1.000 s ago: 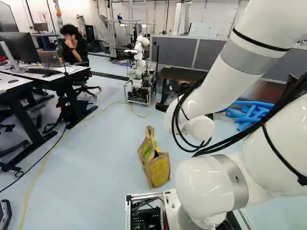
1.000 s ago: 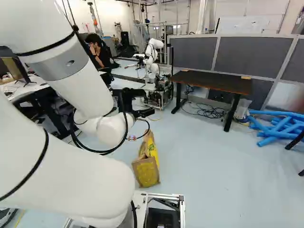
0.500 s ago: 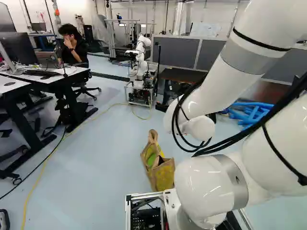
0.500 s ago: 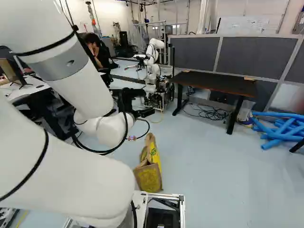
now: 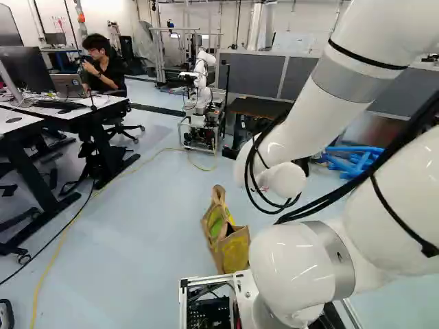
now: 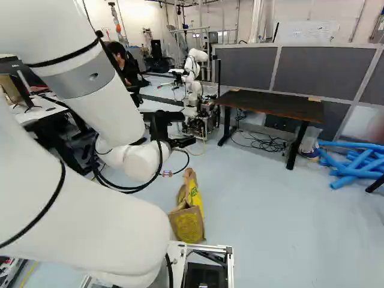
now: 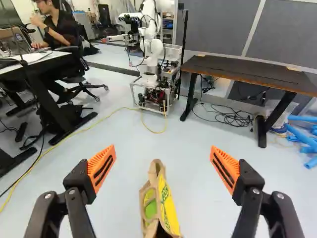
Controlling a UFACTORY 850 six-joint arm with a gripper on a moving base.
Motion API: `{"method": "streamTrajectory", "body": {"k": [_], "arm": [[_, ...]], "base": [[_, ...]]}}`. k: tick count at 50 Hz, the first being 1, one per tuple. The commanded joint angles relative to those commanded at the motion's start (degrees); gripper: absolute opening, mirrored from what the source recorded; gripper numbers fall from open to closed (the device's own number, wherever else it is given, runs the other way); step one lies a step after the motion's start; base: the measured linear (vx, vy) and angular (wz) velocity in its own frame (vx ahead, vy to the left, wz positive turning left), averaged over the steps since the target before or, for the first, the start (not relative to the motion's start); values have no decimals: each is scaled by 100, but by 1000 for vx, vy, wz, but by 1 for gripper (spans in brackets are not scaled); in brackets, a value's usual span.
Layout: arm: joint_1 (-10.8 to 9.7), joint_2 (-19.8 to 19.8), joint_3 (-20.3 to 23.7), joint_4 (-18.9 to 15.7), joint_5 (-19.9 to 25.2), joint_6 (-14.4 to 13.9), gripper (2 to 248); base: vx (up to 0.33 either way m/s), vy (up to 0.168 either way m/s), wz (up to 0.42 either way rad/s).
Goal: Pick up the bag on the ground and place it on the table
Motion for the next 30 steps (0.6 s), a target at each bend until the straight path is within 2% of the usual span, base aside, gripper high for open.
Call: {"method": "streamTrajectory", "body": {"k": [15,30], "arm": [[-21,-299,-247,0,-252,0,247],[-58,-862,-558,0,-519,0,247]], "base": [[0,0,0],[0,0,0]]}}
